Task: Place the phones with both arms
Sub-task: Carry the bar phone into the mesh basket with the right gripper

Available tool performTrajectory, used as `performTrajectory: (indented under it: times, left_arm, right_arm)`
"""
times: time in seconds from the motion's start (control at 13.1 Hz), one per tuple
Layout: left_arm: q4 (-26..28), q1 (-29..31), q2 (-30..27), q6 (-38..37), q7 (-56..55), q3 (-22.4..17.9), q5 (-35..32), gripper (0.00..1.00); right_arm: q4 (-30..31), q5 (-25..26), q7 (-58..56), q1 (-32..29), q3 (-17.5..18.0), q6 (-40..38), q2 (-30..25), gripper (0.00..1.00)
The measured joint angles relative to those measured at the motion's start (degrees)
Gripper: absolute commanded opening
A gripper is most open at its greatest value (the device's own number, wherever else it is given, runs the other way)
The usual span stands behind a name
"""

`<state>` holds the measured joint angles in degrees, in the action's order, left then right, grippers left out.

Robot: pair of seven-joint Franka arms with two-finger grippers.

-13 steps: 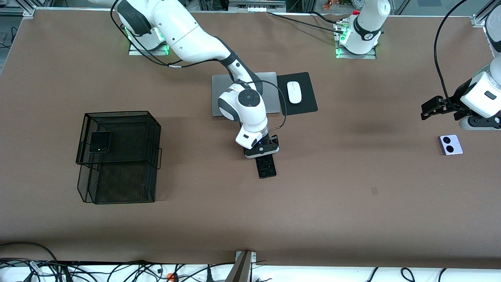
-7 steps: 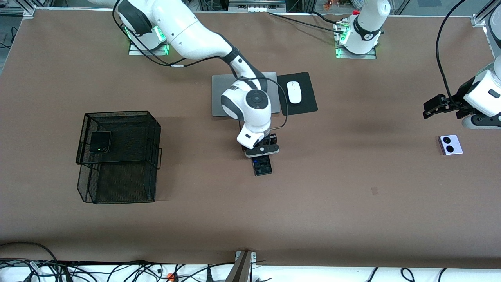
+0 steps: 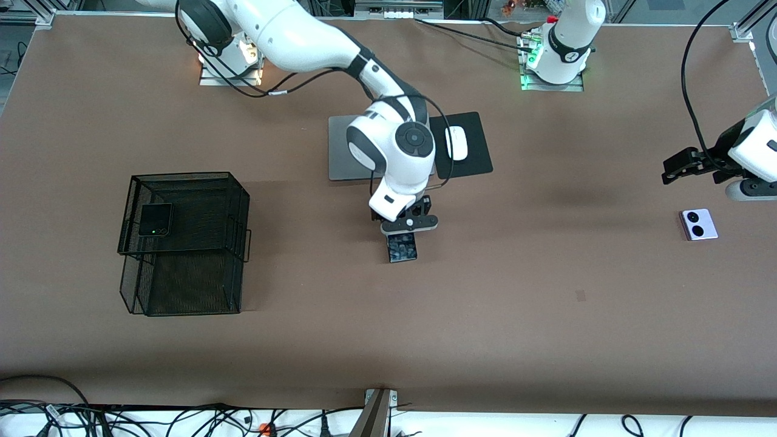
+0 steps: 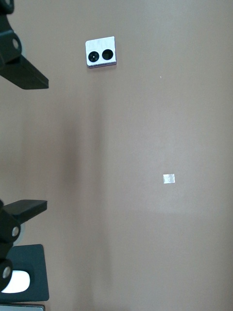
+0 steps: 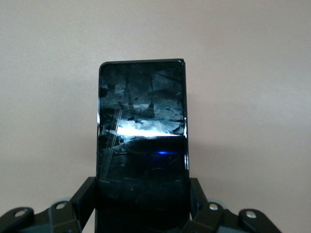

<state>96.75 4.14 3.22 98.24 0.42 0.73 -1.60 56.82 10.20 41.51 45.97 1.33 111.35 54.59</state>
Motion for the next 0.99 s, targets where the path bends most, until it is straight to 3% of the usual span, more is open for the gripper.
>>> performTrajectory:
  times: [0.23, 0.38, 0.61, 0.99]
  left_arm:
    - [-2.94, 0.21, 2.25, -0.39, 0.00, -0.03, 0.11, 1.00]
    - [-3.59, 0.74, 3.05, -0.61, 0.00, -0.10, 0.11, 1.00]
    - [-3.87, 1.20, 3.26, -0.69, 0.00, -0.10, 0.12, 1.00]
    - [-4.04, 1.13, 3.27, -0.78, -0.01, 0.13, 0.15, 1.00]
  right_arm:
    - [-0.19, 0.00, -0.22, -0.04, 0.09, -8.25, -6.05, 0.00]
    - [4.10, 0.02, -1.10, -0.57, -0.18, -11.62, -11.93, 0.00]
    - [22.74, 0.03, -4.85, -3.21, -2.16, -4.33, -24.33, 0.00]
    - [54.70, 0.01, -17.60, -4.62, -14.54, 5.00, -46.37, 0.00]
